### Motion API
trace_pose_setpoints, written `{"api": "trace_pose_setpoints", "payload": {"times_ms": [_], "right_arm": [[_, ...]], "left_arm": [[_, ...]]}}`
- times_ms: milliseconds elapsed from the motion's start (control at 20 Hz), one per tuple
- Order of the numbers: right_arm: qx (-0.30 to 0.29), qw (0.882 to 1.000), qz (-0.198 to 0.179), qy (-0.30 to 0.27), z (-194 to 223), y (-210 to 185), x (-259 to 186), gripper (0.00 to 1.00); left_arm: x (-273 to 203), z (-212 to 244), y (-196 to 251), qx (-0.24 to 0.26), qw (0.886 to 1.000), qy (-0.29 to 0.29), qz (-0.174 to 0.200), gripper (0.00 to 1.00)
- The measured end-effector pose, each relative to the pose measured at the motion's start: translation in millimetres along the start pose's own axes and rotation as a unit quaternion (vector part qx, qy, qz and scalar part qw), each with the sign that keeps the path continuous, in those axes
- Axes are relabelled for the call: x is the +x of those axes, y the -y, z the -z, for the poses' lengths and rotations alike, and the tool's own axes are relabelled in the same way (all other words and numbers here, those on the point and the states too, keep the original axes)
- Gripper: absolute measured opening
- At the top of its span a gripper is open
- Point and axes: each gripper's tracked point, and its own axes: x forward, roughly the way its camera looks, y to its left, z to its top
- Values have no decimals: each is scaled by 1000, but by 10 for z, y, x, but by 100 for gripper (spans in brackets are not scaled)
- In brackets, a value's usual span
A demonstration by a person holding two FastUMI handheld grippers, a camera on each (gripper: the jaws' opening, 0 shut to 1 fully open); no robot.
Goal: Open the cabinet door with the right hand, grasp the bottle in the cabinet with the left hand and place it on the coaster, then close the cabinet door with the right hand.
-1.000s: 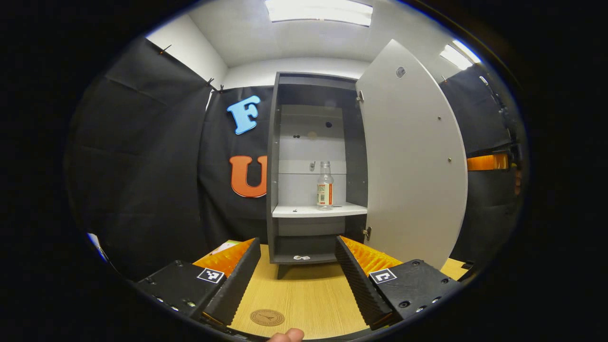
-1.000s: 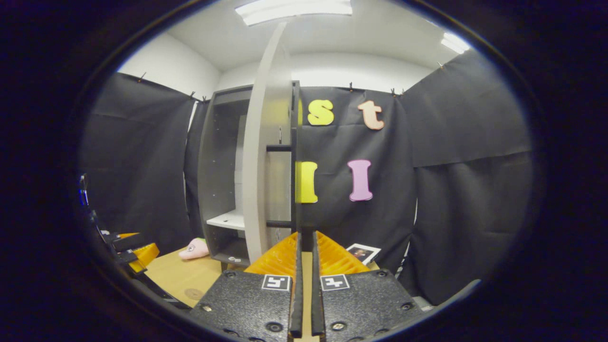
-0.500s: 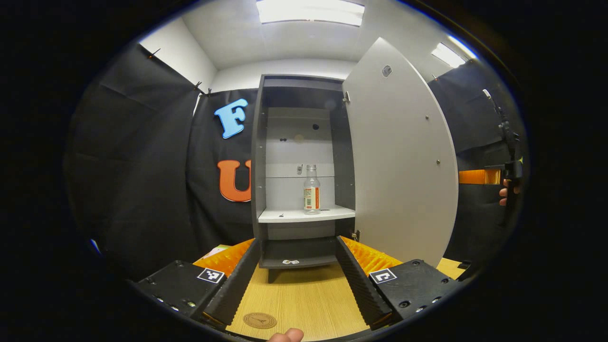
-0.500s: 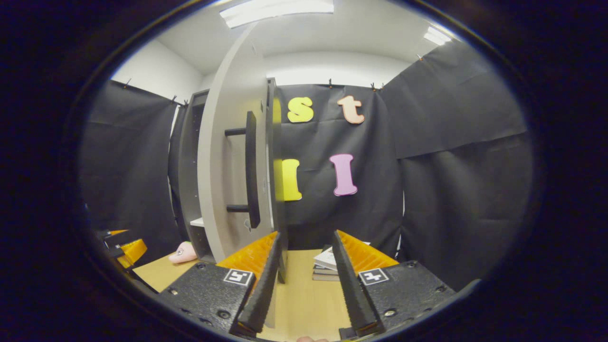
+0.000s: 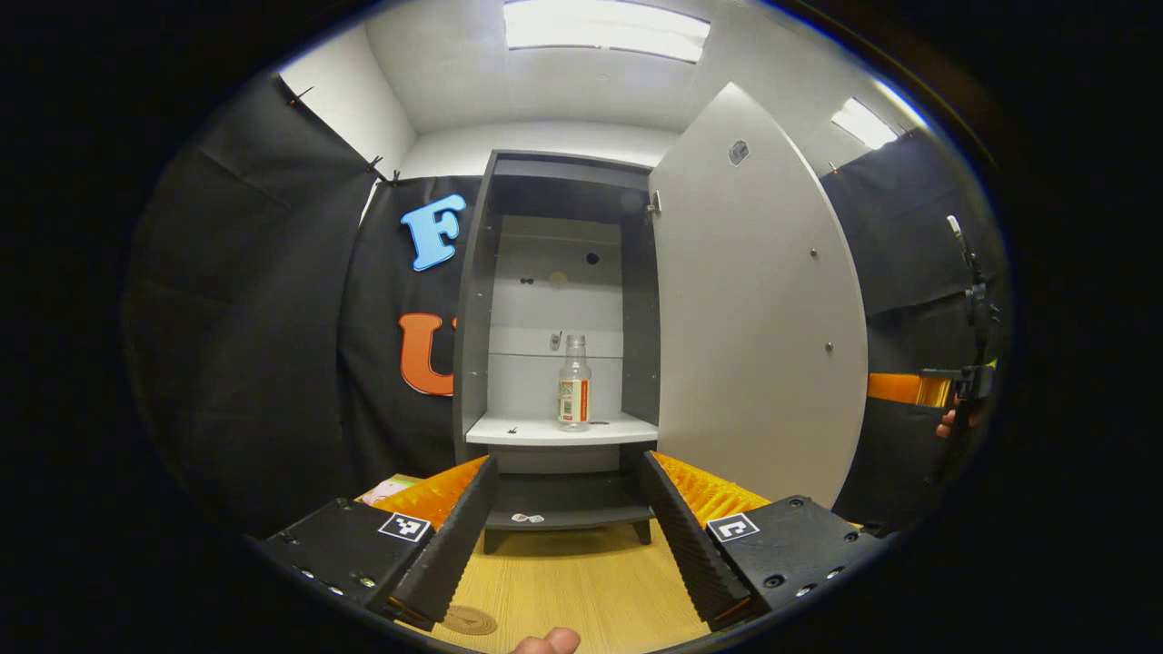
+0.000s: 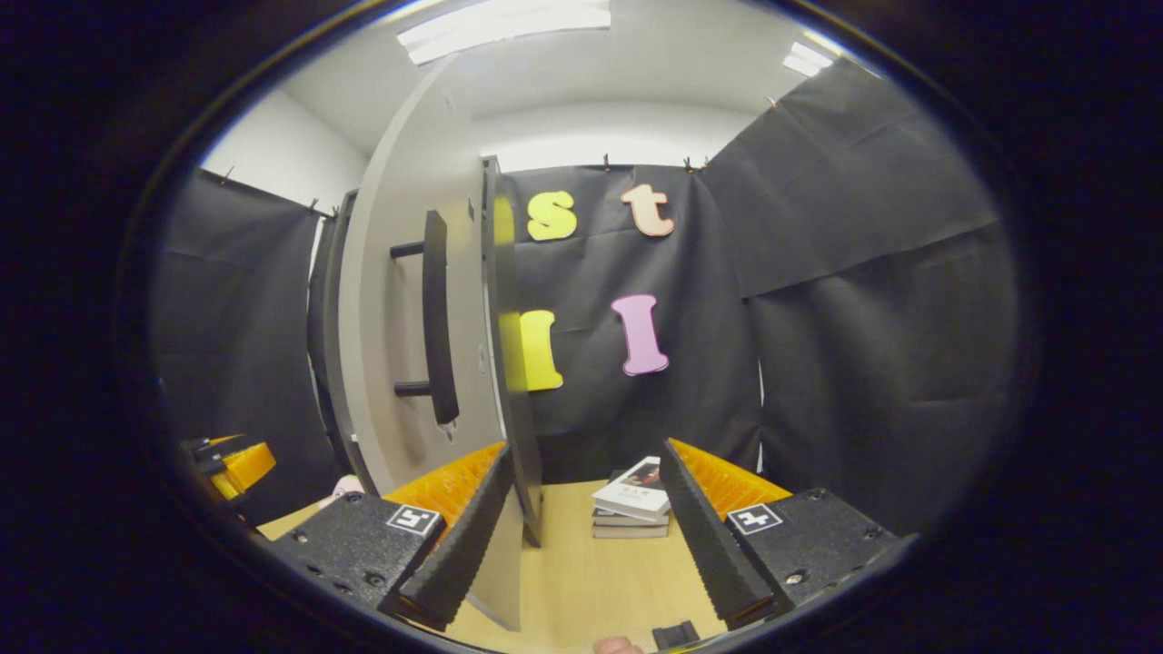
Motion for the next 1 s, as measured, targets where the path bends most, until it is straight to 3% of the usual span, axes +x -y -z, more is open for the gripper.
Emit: {"api": "trace_pose_setpoints", "payload": {"times_ms": [100,650,800,1000], "right_arm": [[-3,1000,-2,0,11,25,2,99],[-2,1000,-8,4,-1,8,-65,99],[-7,1000,-10,3,-26,-29,-59,100],[-9,1000,-15,6,-44,-77,-112,100]], "left_arm": [[27,-142,58,-6,1000,17,15,95],[104,-309,-53,11,999,35,3,95],[316,-167,-9,7,1000,4,16,94],[932,-320,75,-16,998,12,55,95]]}}
